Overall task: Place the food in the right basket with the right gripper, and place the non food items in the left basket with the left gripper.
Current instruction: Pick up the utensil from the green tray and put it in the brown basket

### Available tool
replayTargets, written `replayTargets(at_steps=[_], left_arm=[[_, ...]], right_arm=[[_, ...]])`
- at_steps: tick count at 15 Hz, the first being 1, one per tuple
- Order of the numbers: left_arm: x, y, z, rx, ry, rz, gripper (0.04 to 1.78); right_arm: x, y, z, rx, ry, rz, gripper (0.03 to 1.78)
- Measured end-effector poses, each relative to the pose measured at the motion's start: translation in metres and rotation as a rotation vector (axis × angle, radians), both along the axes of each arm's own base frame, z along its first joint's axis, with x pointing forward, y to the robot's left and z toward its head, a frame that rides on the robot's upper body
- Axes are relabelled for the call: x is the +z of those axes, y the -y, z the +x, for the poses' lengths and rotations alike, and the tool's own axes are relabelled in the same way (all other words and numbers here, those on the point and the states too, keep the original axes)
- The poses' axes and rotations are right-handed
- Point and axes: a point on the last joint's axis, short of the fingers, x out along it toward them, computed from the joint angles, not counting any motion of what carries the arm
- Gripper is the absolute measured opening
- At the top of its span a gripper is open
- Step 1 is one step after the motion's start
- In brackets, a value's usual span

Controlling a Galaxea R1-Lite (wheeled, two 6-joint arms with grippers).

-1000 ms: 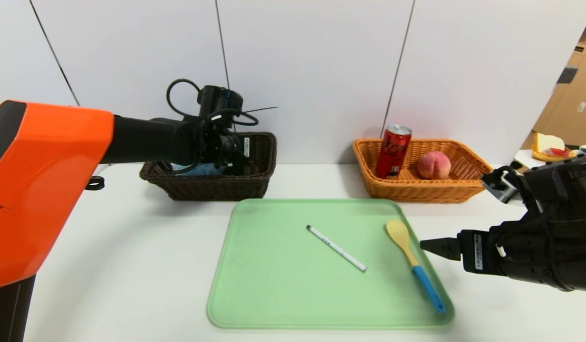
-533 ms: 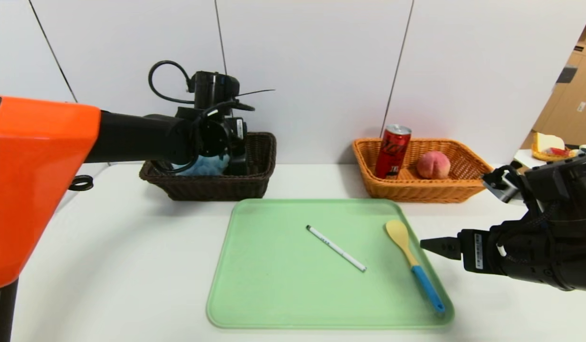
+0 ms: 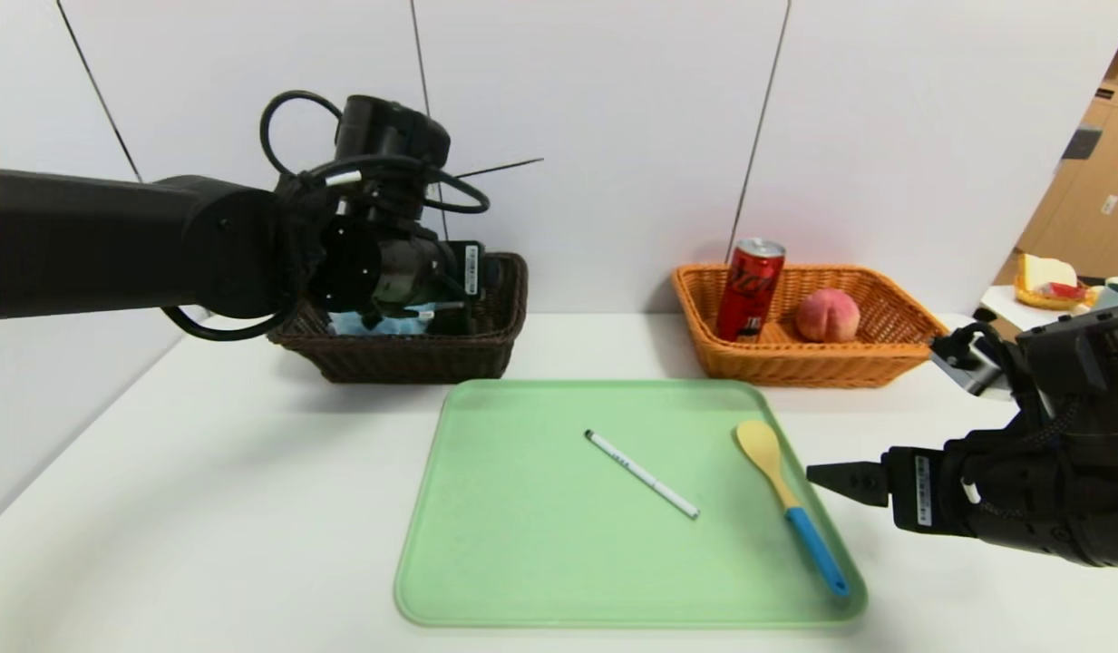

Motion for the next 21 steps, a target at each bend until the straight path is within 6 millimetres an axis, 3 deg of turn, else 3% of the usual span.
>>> replayTargets(at_steps=[5, 9, 12, 14, 17, 21], left_arm=[[0.044, 0.021, -0.048, -0.027, -0.128, -0.124, 1.67], [0.043, 0.025, -0.081, 0.016, -0.353, -0.107, 1.68], [0.046, 0.009, -0.102, -0.005, -0.406, -0.042, 1.69], [0.052, -0.006, -0.119, -0.060, -0.394, -0.004, 1.69], [0.058, -0.032, -0.138, -0.147, -0.337, 0.036, 1.69], [0.057, -0.062, -0.153, -0.200, -0.175, 0.072, 1.69]], right_arm=[[0.008, -0.001, 0.000, 0.004, 0.025, 0.009, 1.70], [0.038, -0.005, 0.008, 0.005, 0.065, 0.015, 1.70], [0.076, -0.013, 0.012, 0.031, 0.028, 0.005, 1.70], [0.085, -0.023, 0.014, 0.069, -0.097, -0.045, 1.70], [0.077, -0.043, 0.019, 0.091, -0.266, -0.095, 1.70], [0.057, -0.068, 0.031, 0.100, -0.350, -0.108, 1.70]])
